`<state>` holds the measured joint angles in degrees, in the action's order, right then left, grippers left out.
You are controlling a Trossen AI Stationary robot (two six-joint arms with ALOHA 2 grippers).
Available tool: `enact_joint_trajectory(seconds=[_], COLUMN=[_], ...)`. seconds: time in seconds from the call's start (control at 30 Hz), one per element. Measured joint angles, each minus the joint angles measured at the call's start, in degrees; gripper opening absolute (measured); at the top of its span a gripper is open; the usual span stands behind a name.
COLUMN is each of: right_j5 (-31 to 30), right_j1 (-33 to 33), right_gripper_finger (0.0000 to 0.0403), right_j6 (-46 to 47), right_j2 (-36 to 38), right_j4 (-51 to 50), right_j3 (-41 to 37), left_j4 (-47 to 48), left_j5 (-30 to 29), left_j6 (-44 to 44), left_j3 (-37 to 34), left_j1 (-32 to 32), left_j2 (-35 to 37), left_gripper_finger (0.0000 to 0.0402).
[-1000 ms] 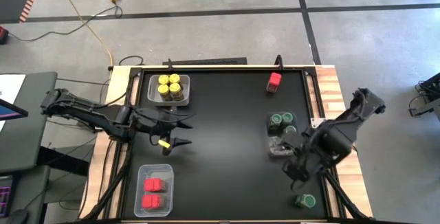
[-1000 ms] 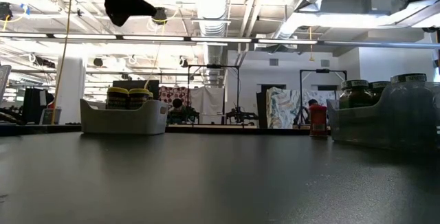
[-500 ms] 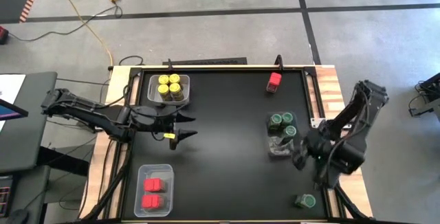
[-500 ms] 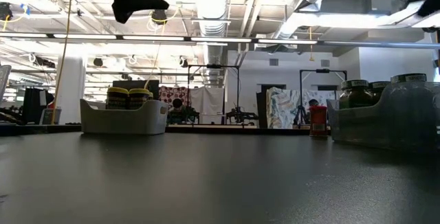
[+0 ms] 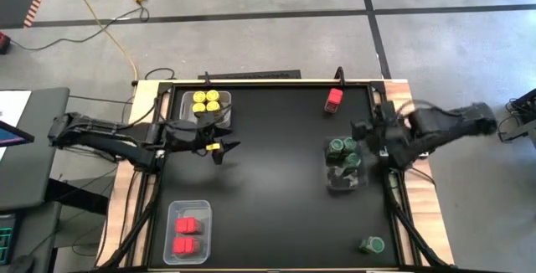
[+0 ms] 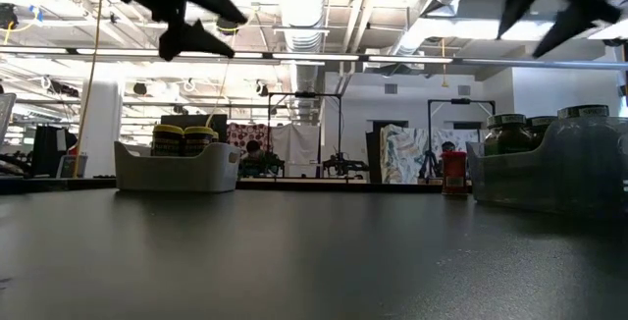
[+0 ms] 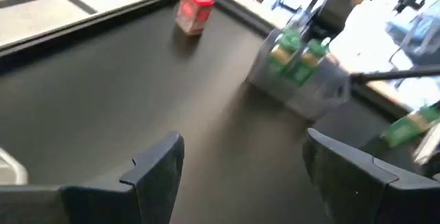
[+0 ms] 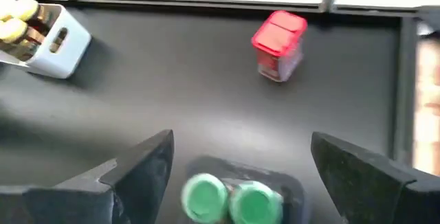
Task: Sort spices by type
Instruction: Put the red seasoning can into the transparent bin
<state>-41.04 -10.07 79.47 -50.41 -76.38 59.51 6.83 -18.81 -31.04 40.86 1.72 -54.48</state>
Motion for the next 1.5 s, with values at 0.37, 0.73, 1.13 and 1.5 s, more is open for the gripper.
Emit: enact_joint_trajectory(seconds=[0.37,0.73,1.13,1.5], right_j5=[19.7,25.4,29.2,30.3], right_j1=[36.8,50.8,56.4,56.3], right_gripper_finger=[0.0368,0.0368,0.0368,0.0368], right_j6=[-29.7,-31.5,-27.2,-26.8], right_j2=[-15.7,-38.2,-47.2,-53.4], right_j4=[22.4,19.3,16.7,18.9], right_j3=[2.5,15.3,16.2,16.2], left_j4=[0.7,0.4,4.9,6.9], left_j5=[5.2,5.8,6.2,6.6], left_j6=[17.1,26.9,30.8,32.7], left_j3=[0.0,0.0,0.0,0.0], left_j1=[-13.8,-20.2,-25.7,-26.6], left_j2=[0.5,0.7,0.7,0.7], left_gripper_finger=[0.0281,0.0281,0.0281,0.0281])
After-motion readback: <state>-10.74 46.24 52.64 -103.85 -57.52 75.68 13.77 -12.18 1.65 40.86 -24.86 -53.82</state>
